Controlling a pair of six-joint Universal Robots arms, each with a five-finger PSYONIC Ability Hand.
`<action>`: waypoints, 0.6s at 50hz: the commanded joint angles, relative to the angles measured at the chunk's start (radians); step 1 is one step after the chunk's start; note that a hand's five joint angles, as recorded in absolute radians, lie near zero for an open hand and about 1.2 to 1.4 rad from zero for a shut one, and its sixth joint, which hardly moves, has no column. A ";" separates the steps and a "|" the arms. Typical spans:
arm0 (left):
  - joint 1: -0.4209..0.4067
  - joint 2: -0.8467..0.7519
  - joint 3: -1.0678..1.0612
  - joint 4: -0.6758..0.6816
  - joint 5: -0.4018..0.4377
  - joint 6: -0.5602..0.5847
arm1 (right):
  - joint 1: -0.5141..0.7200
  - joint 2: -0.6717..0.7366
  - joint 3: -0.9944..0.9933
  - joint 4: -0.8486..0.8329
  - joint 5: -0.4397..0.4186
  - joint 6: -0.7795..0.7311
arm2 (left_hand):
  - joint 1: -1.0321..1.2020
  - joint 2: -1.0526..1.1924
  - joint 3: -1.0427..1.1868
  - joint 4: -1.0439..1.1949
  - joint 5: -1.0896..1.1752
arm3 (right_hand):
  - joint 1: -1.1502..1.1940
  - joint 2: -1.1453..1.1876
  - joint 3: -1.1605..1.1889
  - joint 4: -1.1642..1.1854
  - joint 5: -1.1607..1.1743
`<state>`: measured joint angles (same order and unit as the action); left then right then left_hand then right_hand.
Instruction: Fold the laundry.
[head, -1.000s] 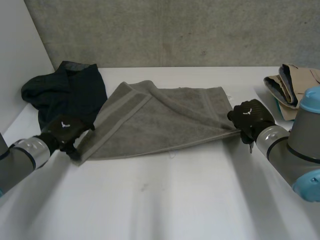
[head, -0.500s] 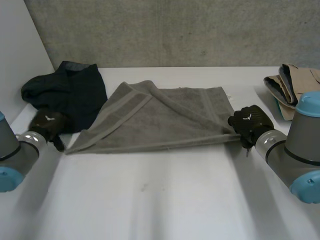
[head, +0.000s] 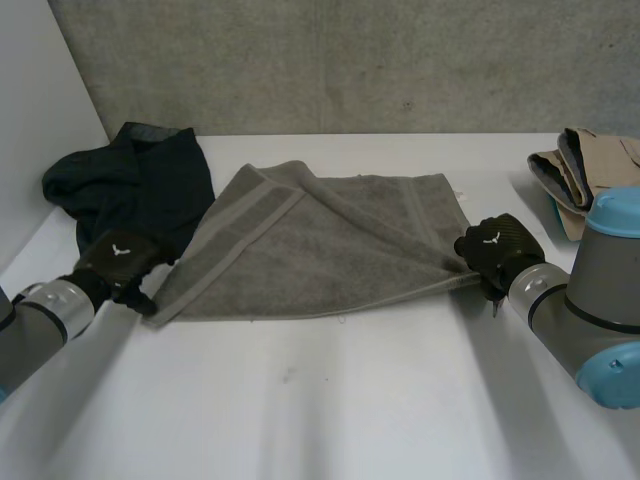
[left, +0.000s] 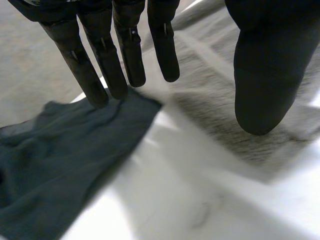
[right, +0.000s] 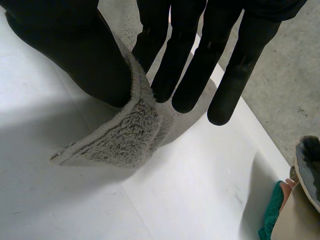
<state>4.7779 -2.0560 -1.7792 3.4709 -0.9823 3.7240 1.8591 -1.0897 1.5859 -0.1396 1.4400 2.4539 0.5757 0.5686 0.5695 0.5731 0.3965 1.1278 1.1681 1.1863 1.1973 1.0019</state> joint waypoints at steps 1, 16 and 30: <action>0.002 -0.049 0.020 -0.041 0.008 0.091 | 0.003 0.002 0.002 0.000 0.000 0.000 | 0.046 0.053 0.052 0.049 0.051 | 0.269 0.228 0.210 0.199 0.220; -0.062 -0.113 0.090 -0.015 -0.087 0.132 | 0.006 0.005 0.006 0.000 0.000 -0.003 | -0.025 -0.018 -0.019 -0.022 -0.020 | 0.269 0.228 0.210 0.199 0.220; -0.116 -0.121 0.176 -0.010 -0.189 0.082 | 0.002 0.002 0.005 0.002 0.000 -0.004 | 0.821 0.828 0.827 0.823 0.825 | 0.269 0.228 0.210 0.199 0.220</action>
<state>4.6831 -2.1880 -1.6393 3.4677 -1.0897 3.8267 1.8626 -1.0856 1.5933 -0.1396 1.4404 2.4512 1.1484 1.1802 1.1743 1.1846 0.4111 1.1278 1.1681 1.1863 1.1973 1.0019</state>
